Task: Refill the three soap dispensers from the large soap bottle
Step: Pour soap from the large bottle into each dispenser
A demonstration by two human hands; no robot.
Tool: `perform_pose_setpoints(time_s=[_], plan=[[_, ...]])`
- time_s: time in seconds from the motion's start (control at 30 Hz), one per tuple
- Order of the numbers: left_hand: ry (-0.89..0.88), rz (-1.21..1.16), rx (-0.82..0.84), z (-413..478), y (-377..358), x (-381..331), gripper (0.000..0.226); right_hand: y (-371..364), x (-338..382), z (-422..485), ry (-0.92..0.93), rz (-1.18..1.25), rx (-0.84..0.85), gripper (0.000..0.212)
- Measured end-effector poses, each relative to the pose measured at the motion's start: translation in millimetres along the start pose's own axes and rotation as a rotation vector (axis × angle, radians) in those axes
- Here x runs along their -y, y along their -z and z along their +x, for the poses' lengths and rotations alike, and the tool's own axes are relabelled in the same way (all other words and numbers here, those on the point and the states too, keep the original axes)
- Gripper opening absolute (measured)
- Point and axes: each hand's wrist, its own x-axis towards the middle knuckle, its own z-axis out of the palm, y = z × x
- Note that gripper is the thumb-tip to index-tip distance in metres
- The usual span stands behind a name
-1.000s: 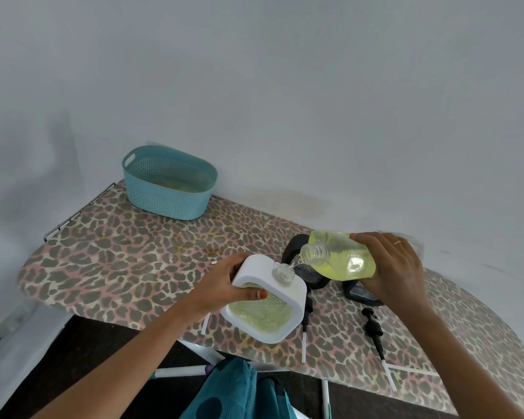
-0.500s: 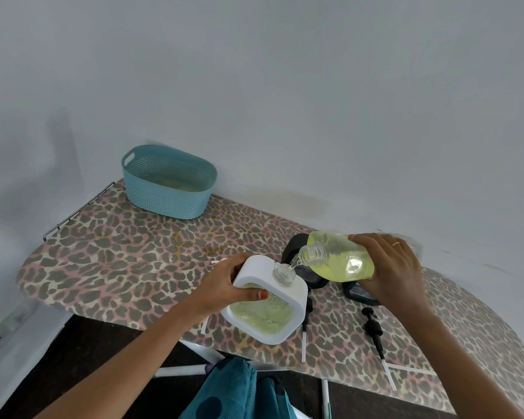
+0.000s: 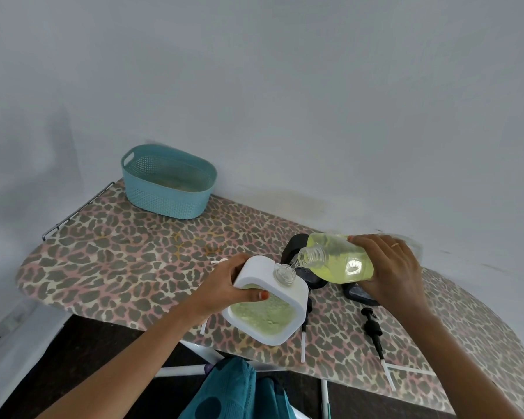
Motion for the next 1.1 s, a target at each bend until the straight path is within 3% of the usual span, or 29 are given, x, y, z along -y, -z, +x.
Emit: perform_pose_setpoints(time_s=[0.43,0.57,0.7,0.9,1.1], plan=[[0.017,-0.021,-0.009,-0.3,-0.9,2.6,0.062,0.1,-0.2,-1.0,0.015,0.001,0.005,0.063],[0.026,0.002,-0.015,-0.1,-2.0,2.9,0.065,-0.4,-0.1,-0.8,0.009,-0.009,0.004,0.055],[0.031,-0.003,-0.012,-0.2,-2.8,1.5,0.065,-0.3,-0.8,-1.9,0.011,0.005,0.010,0.065],[0.026,-0.020,-0.010,-0.6,-3.4,-0.3,0.064,1.4,0.5,0.3,0.007,-0.010,0.014,0.055],[0.030,-0.019,-0.013,-0.3,-3.4,0.7,0.066,1.4,0.3,0.1,0.022,-0.006,0.003,0.060]])
